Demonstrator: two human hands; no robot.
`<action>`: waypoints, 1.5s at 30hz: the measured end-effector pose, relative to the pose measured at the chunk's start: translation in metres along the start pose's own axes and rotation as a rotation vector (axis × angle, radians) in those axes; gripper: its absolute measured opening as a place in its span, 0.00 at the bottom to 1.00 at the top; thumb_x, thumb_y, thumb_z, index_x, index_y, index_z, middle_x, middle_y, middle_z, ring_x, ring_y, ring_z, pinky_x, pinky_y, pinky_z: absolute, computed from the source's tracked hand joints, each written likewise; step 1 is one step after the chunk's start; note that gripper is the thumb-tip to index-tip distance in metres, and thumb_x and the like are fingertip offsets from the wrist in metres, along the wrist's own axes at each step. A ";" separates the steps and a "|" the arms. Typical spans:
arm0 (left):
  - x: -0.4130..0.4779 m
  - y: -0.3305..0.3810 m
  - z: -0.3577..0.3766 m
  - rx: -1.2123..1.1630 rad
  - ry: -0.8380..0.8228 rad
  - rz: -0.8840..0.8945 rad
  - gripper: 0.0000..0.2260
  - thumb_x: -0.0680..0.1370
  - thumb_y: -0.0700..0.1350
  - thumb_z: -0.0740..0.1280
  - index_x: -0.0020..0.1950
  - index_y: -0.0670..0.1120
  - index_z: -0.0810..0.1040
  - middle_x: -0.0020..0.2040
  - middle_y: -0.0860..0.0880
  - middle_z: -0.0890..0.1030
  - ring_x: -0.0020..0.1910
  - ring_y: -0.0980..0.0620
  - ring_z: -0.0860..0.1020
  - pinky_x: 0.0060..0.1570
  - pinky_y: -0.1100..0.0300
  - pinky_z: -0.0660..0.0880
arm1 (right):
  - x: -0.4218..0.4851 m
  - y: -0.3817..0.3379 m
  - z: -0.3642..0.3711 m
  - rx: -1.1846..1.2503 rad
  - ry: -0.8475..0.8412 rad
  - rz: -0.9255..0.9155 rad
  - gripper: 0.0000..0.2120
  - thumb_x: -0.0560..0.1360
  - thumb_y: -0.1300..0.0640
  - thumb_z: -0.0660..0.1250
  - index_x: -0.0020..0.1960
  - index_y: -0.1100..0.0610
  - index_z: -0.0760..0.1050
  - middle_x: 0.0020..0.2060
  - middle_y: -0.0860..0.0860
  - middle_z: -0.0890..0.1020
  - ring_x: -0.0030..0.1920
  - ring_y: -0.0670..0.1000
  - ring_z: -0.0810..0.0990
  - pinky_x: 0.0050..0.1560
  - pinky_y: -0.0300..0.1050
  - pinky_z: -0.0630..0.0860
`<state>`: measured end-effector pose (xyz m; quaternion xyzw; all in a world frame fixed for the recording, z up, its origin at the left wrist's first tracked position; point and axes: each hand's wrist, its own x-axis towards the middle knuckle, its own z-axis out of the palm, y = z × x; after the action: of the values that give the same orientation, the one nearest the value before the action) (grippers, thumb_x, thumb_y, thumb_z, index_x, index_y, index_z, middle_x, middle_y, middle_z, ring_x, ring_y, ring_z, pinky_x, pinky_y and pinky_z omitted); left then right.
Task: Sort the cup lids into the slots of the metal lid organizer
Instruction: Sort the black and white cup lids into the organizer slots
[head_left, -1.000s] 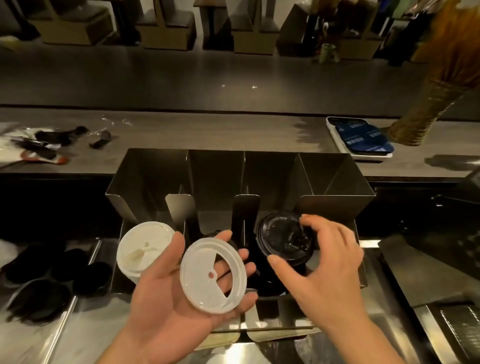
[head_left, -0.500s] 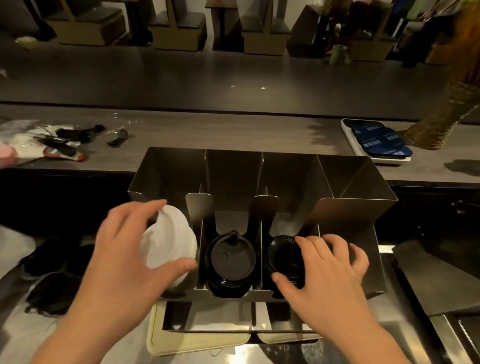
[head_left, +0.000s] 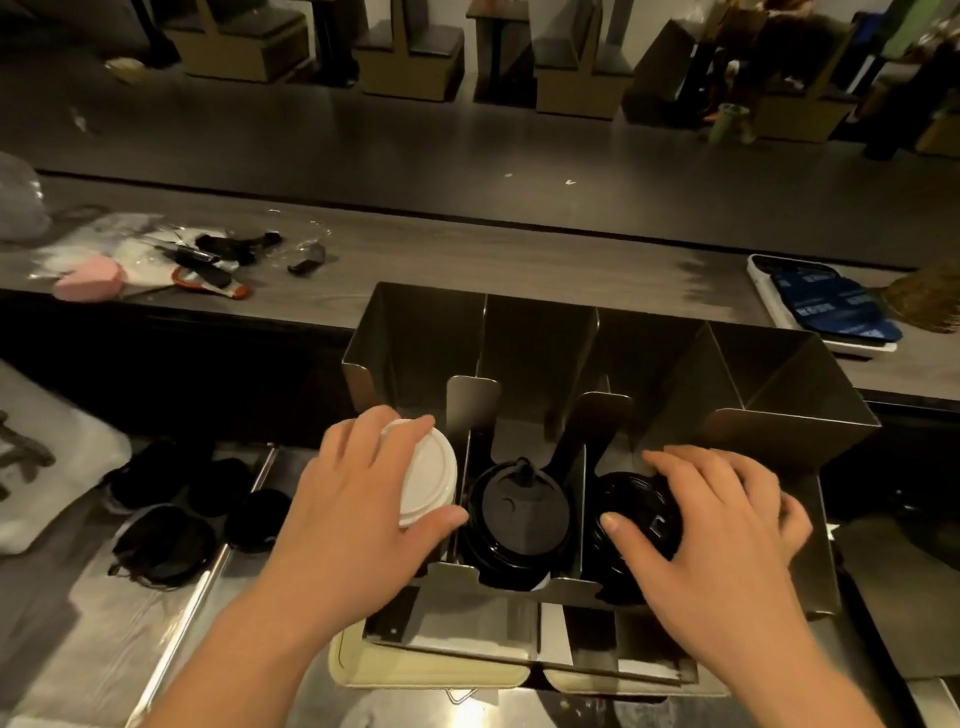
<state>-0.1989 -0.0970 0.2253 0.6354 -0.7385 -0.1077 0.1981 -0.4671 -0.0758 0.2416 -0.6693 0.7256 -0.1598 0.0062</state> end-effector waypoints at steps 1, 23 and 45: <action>-0.001 0.000 0.000 0.006 -0.002 0.003 0.35 0.71 0.69 0.65 0.75 0.60 0.59 0.73 0.57 0.59 0.71 0.54 0.56 0.68 0.51 0.63 | -0.001 -0.007 -0.002 0.072 0.095 -0.045 0.20 0.70 0.39 0.70 0.59 0.44 0.76 0.57 0.43 0.78 0.65 0.50 0.66 0.64 0.57 0.59; -0.097 -0.326 0.076 0.010 -0.048 -0.788 0.20 0.71 0.50 0.70 0.63 0.49 0.76 0.63 0.45 0.74 0.63 0.40 0.71 0.59 0.48 0.72 | -0.077 -0.323 0.136 0.745 -0.198 -0.958 0.08 0.76 0.56 0.64 0.40 0.57 0.77 0.35 0.51 0.76 0.38 0.53 0.71 0.40 0.49 0.69; -0.041 -0.369 0.096 0.561 -0.445 -0.457 0.36 0.72 0.50 0.72 0.76 0.57 0.60 0.75 0.44 0.57 0.73 0.40 0.60 0.68 0.39 0.63 | -0.037 -0.308 0.279 0.706 -0.846 0.107 0.07 0.82 0.53 0.61 0.46 0.44 0.71 0.46 0.45 0.80 0.43 0.43 0.79 0.43 0.39 0.74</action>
<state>0.0952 -0.1285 -0.0191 0.7732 -0.6043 -0.0785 -0.1757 -0.1024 -0.1188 0.0429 -0.5946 0.5952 -0.1097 0.5292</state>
